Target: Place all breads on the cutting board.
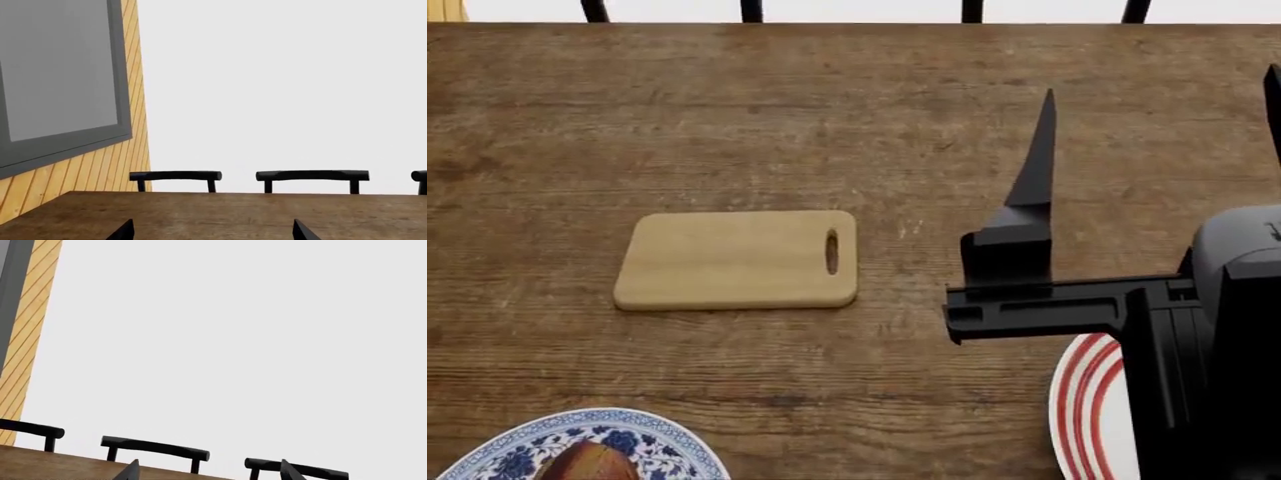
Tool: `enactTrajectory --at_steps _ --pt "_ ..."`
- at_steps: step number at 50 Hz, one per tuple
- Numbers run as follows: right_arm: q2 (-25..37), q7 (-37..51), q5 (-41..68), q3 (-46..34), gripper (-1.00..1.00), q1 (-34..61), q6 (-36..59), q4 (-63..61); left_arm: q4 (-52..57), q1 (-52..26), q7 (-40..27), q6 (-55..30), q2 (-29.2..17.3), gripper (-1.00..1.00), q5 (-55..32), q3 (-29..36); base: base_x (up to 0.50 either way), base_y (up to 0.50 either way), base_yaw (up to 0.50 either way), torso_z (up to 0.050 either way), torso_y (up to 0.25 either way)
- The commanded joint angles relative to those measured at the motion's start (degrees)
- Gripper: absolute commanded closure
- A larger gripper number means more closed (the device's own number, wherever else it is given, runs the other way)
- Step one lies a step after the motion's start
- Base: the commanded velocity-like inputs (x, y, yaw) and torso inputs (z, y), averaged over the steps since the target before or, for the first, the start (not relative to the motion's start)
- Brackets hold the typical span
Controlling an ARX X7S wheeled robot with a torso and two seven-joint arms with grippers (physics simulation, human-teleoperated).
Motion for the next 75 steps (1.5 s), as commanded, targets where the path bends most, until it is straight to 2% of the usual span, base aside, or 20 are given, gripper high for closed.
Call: enactTrajectory --at_steps 1,22,28,32,38,52,60,63,75 --pt "0.7 0.6 0.6 -0.1 -1.0 -0.4 -0.8 0.0 0.1 0.2 -0.1 0.2 -0.2 -1.0 -0.1 -0.1 0.16 0.05 0.0 0.0 0.0" --pt "1.6 0.5 0.0 -1.8 -1.0 -0.6 -2.8 0.7 0.0 0.4 0.2 0.3 -0.4 -1.0 0.3 -0.2 0.14 0.11 0.0 0.0 0.0" --pt "1.9 1.3 2.9 -1.3 -1.0 1.0 -1.4 1.9 -0.2 1.3 0.7 0.4 -0.4 -1.0 1.3 -0.5 0.03 0.0 0.0 0.0 0.0" --pt "2.5 2.9 7.1 -0.7 -1.0 5.5 1.7 4.7 -0.5 1.2 0.8 0.3 -0.4 -1.0 1.6 -0.4 0.0 0.0 0.0 0.0 0.0" --pt "4.9 1.8 10.7 -4.0 -1.0 19.7 8.3 13.7 -1.1 3.8 2.8 0.3 0.7 -1.0 5.8 -0.3 0.0 0.0 0.0 0.0 0.0" --pt "9.0 -13.7 4.0 -18.1 -1.0 38.6 13.6 38.9 -2.3 3.3 3.7 -0.2 3.6 -1.0 9.2 1.6 0.0 0.0 0.0 0.0 0.0" --pt "10.5 -23.7 -3.6 -30.1 -1.0 48.9 13.4 51.5 -2.8 3.4 4.5 -0.1 3.1 -1.0 9.6 1.2 0.0 0.0 0.0 0.0 0.0" --pt "11.3 -27.6 -6.9 -35.2 -1.0 51.5 12.0 55.0 -2.7 3.4 4.3 0.0 2.9 -1.0 9.3 1.2 0.0 0.0 0.0 0.0 0.0" --pt "9.6 -37.5 -13.8 -46.5 -1.0 57.8 9.8 69.1 -2.4 4.5 4.0 0.5 2.7 -1.0 9.3 0.9 0.0 0.0 0.0 0.0 0.0"
